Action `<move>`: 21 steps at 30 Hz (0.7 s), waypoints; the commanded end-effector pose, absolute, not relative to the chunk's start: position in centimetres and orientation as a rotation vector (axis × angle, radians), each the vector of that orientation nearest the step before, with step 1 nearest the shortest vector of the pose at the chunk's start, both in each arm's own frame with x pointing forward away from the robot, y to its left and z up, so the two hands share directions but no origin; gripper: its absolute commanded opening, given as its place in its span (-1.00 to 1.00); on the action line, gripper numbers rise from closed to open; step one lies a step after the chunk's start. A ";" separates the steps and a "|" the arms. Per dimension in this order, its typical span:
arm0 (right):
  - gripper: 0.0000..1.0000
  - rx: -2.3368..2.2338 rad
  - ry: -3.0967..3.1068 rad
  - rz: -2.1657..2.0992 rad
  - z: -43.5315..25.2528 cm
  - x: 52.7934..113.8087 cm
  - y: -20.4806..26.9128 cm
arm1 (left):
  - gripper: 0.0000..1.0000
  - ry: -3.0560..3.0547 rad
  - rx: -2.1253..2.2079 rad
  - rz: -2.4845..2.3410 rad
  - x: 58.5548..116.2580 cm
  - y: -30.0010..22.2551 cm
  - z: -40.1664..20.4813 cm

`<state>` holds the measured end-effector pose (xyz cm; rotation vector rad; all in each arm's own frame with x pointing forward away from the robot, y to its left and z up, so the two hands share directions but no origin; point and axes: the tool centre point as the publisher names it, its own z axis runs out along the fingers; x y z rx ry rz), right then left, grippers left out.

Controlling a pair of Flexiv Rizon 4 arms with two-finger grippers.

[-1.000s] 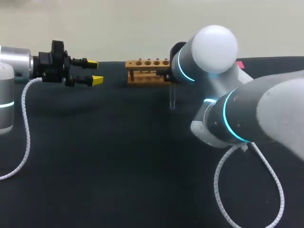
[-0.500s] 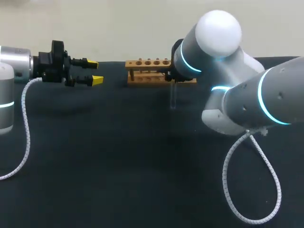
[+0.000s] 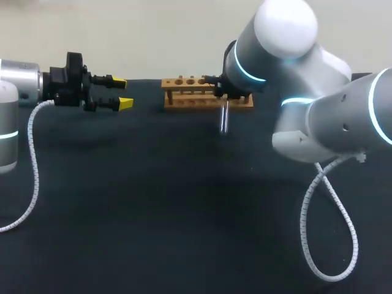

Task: Grasp the test tube, adjust it, and insert it.

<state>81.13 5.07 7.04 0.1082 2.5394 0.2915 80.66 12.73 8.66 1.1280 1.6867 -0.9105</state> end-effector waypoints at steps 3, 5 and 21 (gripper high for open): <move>-1.00 0.161 2.404 0.260 8.3 78.7 4.2 | 1.00 1.682 1.128 -0.910 80.6 12.8 8.6; -1.00 0.177 2.389 0.253 8.6 78.5 3.9 | 1.00 1.682 1.128 -0.910 80.6 12.8 8.6; -1.00 0.181 2.193 0.223 11.6 76.0 1.8 | 1.00 1.682 1.128 -0.910 80.6 12.8 8.6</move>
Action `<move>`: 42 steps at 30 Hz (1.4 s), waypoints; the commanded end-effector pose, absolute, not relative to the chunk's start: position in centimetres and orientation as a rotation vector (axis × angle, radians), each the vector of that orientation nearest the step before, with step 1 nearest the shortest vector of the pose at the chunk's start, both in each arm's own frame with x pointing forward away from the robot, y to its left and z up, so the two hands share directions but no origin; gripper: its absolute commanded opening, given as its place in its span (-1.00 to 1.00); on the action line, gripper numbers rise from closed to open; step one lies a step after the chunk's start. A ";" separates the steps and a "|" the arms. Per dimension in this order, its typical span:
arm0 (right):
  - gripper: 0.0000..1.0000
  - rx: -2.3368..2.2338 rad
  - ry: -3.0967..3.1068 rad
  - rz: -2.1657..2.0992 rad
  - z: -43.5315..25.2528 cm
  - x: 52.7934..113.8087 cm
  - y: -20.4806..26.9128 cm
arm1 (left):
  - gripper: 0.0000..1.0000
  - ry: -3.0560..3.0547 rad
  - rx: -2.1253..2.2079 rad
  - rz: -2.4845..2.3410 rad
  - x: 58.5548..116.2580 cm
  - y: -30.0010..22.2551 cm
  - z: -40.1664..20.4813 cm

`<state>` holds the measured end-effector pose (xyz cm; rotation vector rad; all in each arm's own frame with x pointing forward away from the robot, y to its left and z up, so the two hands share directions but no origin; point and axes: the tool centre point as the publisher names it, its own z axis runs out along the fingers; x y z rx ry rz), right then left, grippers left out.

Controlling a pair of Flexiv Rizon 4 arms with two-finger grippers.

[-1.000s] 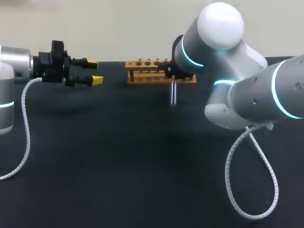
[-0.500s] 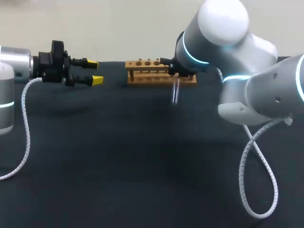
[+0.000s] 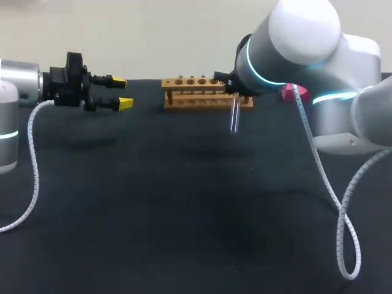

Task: Grasp the test tube, adjust it, and insert it.

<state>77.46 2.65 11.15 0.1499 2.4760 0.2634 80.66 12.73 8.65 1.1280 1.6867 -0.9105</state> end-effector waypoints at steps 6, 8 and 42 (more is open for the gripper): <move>-1.00 0.214 2.108 0.145 12.4 75.1 0.7 | 1.00 1.682 1.128 -0.910 80.6 12.8 8.6; -1.00 0.213 2.092 0.129 12.6 75.0 0.5 | 1.00 1.682 1.128 -0.910 80.6 12.8 8.6; -1.00 0.198 2.048 0.159 13.5 74.9 0.0 | 1.00 1.682 1.128 -0.910 80.6 12.8 8.6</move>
